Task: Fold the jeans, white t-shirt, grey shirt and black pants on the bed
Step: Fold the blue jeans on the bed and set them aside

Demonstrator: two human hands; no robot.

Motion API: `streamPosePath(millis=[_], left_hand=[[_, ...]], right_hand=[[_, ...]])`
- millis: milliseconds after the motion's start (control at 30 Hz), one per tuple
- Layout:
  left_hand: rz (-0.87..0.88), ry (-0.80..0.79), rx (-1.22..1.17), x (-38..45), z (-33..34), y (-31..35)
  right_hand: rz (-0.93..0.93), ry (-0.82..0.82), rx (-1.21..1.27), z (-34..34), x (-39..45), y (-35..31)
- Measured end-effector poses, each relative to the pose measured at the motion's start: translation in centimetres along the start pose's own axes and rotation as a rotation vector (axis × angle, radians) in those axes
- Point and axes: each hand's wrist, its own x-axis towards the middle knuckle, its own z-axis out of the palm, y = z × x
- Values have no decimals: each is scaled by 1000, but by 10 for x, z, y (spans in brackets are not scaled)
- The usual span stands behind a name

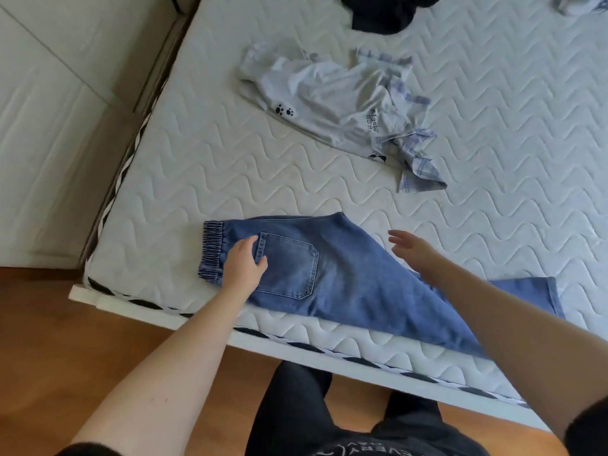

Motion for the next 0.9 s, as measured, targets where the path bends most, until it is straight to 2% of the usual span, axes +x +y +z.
streamPosePath(millis=[200, 300, 400, 600, 767, 900], left_hand=[[235, -205, 202, -14, 65, 84], [341, -292, 271, -25, 105, 124], [384, -373, 302, -45, 145, 160], [516, -533, 344, -87, 223, 221], [543, -613, 419, -103, 288, 255], [614, -632, 598, -109, 333, 268]], right_hand=[[107, 30, 25, -56, -32, 77], [150, 150, 9, -86, -42, 117], [232, 271, 56, -115, -48, 162], [354, 396, 190, -179, -66, 246], [388, 477, 281, -227, -68, 304], [366, 552, 254, -259, -66, 337]])
